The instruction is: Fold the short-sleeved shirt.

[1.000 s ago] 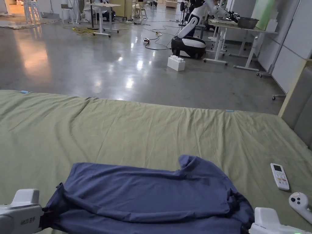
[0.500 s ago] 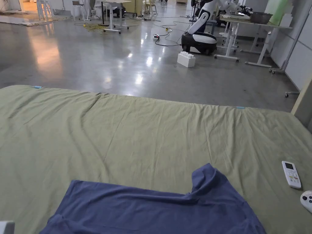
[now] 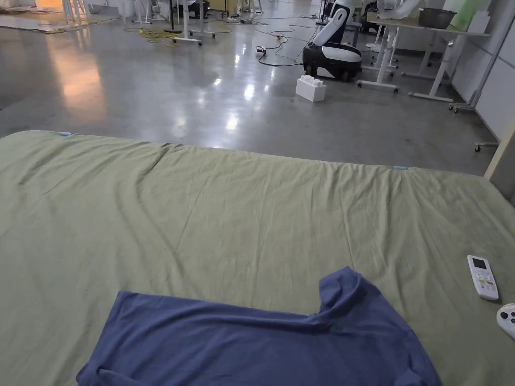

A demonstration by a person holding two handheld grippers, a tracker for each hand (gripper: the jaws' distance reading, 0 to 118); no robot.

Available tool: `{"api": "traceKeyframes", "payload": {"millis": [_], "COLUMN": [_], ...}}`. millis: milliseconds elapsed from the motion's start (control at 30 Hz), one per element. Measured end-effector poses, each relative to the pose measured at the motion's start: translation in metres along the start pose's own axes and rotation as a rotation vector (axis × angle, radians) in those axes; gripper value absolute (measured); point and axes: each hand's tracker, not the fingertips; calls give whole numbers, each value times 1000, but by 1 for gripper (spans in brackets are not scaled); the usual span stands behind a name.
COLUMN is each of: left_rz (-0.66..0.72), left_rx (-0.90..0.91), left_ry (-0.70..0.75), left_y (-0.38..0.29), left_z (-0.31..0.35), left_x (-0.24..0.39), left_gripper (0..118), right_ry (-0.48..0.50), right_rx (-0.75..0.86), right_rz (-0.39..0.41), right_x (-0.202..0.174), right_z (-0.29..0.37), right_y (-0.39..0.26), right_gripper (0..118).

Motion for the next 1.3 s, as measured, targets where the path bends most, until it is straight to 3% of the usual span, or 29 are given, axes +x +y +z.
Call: {"api": "traceKeyframes", "payload": {"millis": [67,133,200,267,333,500,533,600,633,667,700,800,1000,1167,1300], "left_rz": [0,-35,-64,-76,-71,-33,-26,18,38,48,53,43,0,62,78], "left_rx": [6,73,161,283,430,724,773,843,874,903,933,975,992,841,639], "left_ry": [10,45,40,14,-4,-5,0,-3,-15,-26,-24,-3,43,20,14], "left_y": [2,9,16,27,38,61,65,72,75,77,79,80,79,100,136], "left_z": [7,18,32,46,63,87,93,94,98,101,104,107,112,82,21], "left_x": [1,6,13,22,35,60,65,67,69,70,72,76,81,52,15], "left_gripper": [18,25,53,67,67,67,66,56,43,20,12,4,0,1,1], "right_ry": [-68,-100,-104,-96,-76,-68,-79,-102,-93,-97,-101,-101,-90,-76,-67], "right_rx": [12,92,193,328,509,816,863,970,977,995,1008,1036,1074,1065,1025], "right_rz": [24,26,19,16,3,-47,-57,-63,-88,-94,-98,-105,-92,-70,-61], "right_x": [-3,-8,-14,-27,-39,-63,-67,-75,-78,-80,-82,-85,-87,-89,-88], "right_z": [11,30,47,70,88,113,116,127,128,128,129,131,128,118,106], "right_y": [8,19,34,52,68,98,104,113,117,121,124,130,135,140,144], "right_gripper": [67,73,75,80,87,86,84,62,44,22,14,2,1,1,1]}}
